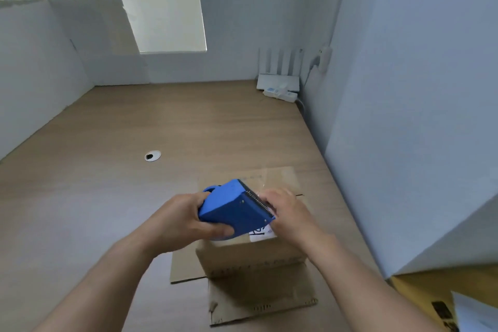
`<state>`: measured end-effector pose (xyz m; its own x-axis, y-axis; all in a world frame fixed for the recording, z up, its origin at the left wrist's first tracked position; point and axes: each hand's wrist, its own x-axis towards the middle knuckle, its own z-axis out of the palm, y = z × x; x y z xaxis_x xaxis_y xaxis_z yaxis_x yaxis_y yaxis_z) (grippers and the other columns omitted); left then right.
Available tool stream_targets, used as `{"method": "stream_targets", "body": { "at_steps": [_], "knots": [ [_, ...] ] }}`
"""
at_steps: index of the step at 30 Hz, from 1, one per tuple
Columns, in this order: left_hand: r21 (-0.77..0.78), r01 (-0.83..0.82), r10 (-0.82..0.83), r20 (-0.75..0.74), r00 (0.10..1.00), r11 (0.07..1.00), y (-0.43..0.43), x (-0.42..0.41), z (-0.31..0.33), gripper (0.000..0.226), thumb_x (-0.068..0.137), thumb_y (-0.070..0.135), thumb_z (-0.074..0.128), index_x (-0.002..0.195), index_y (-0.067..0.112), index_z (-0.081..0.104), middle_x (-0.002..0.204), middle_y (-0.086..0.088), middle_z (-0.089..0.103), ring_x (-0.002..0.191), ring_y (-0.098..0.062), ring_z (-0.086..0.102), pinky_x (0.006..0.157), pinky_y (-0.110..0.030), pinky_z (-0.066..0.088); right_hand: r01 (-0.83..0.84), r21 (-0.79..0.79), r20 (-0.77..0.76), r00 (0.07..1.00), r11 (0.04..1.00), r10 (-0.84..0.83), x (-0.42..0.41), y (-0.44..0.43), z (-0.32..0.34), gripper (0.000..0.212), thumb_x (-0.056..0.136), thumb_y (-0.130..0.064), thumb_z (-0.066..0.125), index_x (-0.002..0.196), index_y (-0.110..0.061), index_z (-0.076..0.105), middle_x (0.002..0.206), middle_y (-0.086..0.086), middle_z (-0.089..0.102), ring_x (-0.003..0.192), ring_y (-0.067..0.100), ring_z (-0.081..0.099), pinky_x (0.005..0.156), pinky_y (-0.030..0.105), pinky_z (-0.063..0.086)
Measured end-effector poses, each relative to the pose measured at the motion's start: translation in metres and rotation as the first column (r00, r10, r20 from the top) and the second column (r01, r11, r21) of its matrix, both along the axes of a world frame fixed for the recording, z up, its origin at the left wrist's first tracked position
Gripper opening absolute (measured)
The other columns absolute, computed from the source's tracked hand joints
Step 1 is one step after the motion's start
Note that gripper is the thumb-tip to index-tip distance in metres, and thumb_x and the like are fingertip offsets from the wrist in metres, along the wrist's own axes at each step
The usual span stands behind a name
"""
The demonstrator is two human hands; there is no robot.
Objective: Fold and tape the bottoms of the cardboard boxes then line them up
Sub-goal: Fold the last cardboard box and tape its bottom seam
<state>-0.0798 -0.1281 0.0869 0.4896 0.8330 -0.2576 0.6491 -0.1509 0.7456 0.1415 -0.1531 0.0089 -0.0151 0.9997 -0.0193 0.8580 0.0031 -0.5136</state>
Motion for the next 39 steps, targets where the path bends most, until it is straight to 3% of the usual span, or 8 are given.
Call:
{"method": "stream_targets", "body": {
  "at_steps": [5, 10, 15, 23, 26, 31, 36, 39],
  "knots": [
    [0.025, 0.116, -0.108, -0.209, 0.972, 0.993, 0.015, 0.023, 0.001, 0.027, 0.07, 0.041, 0.081, 0.09, 0.034, 0.066, 0.083, 0.012, 0.069, 0.08, -0.007, 0.064, 0.078, -0.031, 0.051, -0.004, -0.071, -0.331, 0.943, 0.997, -0.02, 0.022, -0.002, 0.005, 0.052, 0.091, -0.006, 0.048, 0.14, -0.023, 0.043, 0.135, -0.006, 0.052, 0.123, 0.009, 0.046, 0.104, 0.023, 0.037],
    [0.08, 0.225, -0.178, -0.383, 0.906, 0.971, 0.015, 0.037, 0.003, 0.034, 0.073, 0.048, 0.076, 0.1, 0.033, 0.062, 0.089, 0.01, 0.067, 0.082, -0.007, 0.061, 0.072, -0.024, 0.049, -0.058, -0.14, -0.812, 0.578, 0.988, -0.081, 0.044, -0.005, 0.023, 0.059, 0.068, -0.007, 0.053, 0.124, -0.026, 0.053, 0.12, -0.01, 0.061, 0.109, 0.001, 0.054, 0.09, 0.018, 0.045],
    [0.053, 0.171, -0.148, -0.296, 0.944, 0.984, 0.02, 0.033, 0.002, 0.023, 0.07, 0.044, 0.08, 0.083, 0.039, 0.062, 0.078, 0.015, 0.067, 0.075, -0.005, 0.062, 0.07, -0.024, 0.049, -0.049, -0.17, -0.86, 0.495, 0.984, -0.124, 0.053, -0.004, 0.024, 0.024, 0.084, 0.01, 0.054, 0.09, -0.01, 0.065, 0.112, 0.005, 0.067, 0.086, 0.007, 0.06, 0.072, 0.019, 0.051],
    [0.02, 0.143, -0.133, -0.261, 0.956, 0.99, 0.021, 0.032, 0.003, 0.023, 0.07, 0.042, 0.079, 0.085, 0.036, 0.063, 0.081, 0.014, 0.067, 0.078, -0.006, 0.063, 0.068, -0.019, 0.048, -0.026, -0.161, -0.9, 0.415, 0.987, -0.136, 0.055, -0.001, 0.017, 0.013, 0.087, -0.005, 0.06, 0.075, -0.009, 0.062, 0.103, 0.007, 0.072, 0.089, 0.011, 0.067, 0.086, 0.03, 0.05],
    [0.026, 0.156, -0.143, -0.276, 0.95, 0.987, 0.023, 0.033, 0.004, 0.024, 0.071, 0.044, 0.078, 0.086, 0.035, 0.063, 0.083, 0.012, 0.067, 0.078, -0.006, 0.062, 0.066, -0.017, 0.046, 0.07, -0.166, -0.871, 0.458, 0.984, -0.179, 0.054, 0.0, 0.021, 0.016, 0.087, -0.015, 0.064, 0.071, -0.013, 0.063, 0.098, 0.013, 0.072, 0.097, 0.029, 0.065, 0.095, 0.043, 0.049],
    [0.015, 0.132, -0.121, -0.317, 0.941, 0.991, 0.033, 0.044, 0.012, 0.03, 0.069, 0.05, 0.078, 0.086, 0.03, 0.063, 0.082, 0.009, 0.067, 0.075, -0.007, 0.063, 0.062, -0.017, 0.046, 0.301, -0.105, -0.729, 0.625, 0.948, -0.28, 0.042, 0.002, 0.027, 0.026, 0.092, -0.012, 0.055, 0.066, -0.014, 0.056, 0.071, 0.002, 0.069, 0.072, 0.015, 0.061, 0.066, 0.027, 0.05],
    [-0.029, 0.057, -0.064, -0.479, 0.876, 0.998, 0.049, 0.013, 0.034, 0.085, 0.022, 0.084, 0.071, 0.082, 0.024, 0.068, 0.074, 0.009, 0.071, 0.07, -0.008, 0.067, 0.063, -0.022, 0.048, 0.542, -0.089, -0.566, 0.663, 0.836, -0.49, 0.074, -0.008, 0.023, 0.025, 0.087, -0.006, 0.045, 0.064, -0.009, 0.056, 0.072, 0.005, 0.065, 0.074, 0.024, 0.063, 0.074, 0.039, 0.052],
    [-0.034, 0.046, -0.058, -0.547, 0.835, 0.998, 0.052, 0.013, 0.031, 0.046, 0.061, 0.063, 0.077, 0.081, 0.024, 0.065, 0.076, 0.006, 0.069, 0.074, -0.012, 0.066, 0.062, -0.021, 0.044, 0.542, -0.123, -0.473, 0.704, 0.831, -0.529, 0.074, -0.011, 0.015, 0.022, 0.087, -0.008, 0.044, 0.072, -0.004, 0.06, 0.07, 0.002, 0.066, 0.075, 0.021, 0.062, 0.075, 0.038, 0.052]
  ]
}}
